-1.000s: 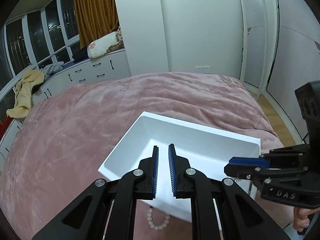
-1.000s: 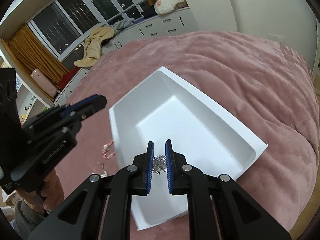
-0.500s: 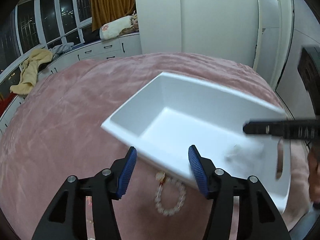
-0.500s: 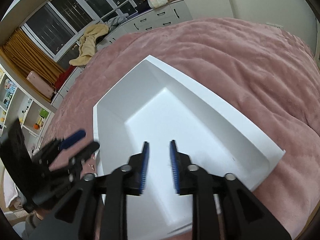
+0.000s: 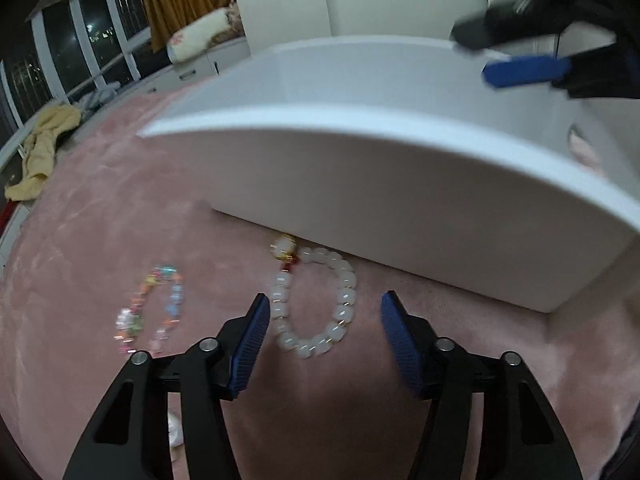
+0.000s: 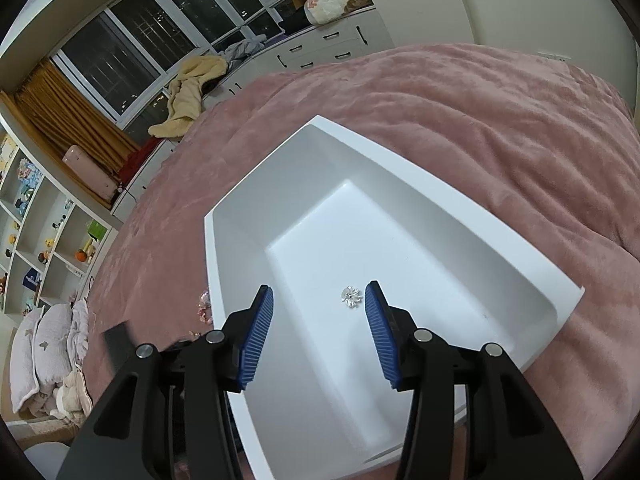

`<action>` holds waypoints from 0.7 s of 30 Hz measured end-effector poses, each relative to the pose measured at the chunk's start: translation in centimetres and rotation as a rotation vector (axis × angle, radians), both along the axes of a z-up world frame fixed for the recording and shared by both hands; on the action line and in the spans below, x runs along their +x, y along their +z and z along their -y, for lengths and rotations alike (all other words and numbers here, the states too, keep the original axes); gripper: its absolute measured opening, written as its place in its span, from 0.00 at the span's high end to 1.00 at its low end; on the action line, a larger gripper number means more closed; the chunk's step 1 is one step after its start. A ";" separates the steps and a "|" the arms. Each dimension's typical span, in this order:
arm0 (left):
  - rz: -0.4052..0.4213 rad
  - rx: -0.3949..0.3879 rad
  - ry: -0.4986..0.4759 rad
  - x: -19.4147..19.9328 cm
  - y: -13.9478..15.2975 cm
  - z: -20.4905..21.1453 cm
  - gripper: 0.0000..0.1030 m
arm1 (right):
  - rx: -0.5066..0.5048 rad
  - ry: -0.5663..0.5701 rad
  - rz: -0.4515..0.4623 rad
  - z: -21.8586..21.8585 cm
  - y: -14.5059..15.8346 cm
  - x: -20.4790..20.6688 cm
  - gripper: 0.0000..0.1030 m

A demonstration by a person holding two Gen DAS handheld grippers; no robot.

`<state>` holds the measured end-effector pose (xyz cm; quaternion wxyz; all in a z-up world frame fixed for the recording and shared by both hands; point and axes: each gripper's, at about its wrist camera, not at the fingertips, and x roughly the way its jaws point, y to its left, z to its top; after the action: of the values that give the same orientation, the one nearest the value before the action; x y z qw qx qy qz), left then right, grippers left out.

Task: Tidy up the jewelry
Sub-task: 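Lower pearl bracelet from left tool into white box and release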

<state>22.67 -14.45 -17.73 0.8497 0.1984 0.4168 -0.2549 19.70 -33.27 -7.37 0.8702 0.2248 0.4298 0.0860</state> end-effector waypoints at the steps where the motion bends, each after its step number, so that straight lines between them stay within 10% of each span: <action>1: -0.030 -0.001 -0.006 0.5 -0.6 0.5 0.68 | 0.004 0.003 0.002 0.0 0.1 -0.1 0.53; 4: -0.061 0.007 -0.022 0.7 -1.3 1.3 0.85 | 0.009 0.005 0.010 -0.1 0.2 -0.6 0.53; 21: 0.069 -0.154 0.004 -0.1 10.5 -2.9 0.86 | 0.066 -0.049 0.025 0.6 1.7 -1.7 0.49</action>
<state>22.55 -11.55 -7.23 0.8769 0.1400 0.3668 -0.2774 18.00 -33.92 -5.63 0.8694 0.2630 0.4103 0.0814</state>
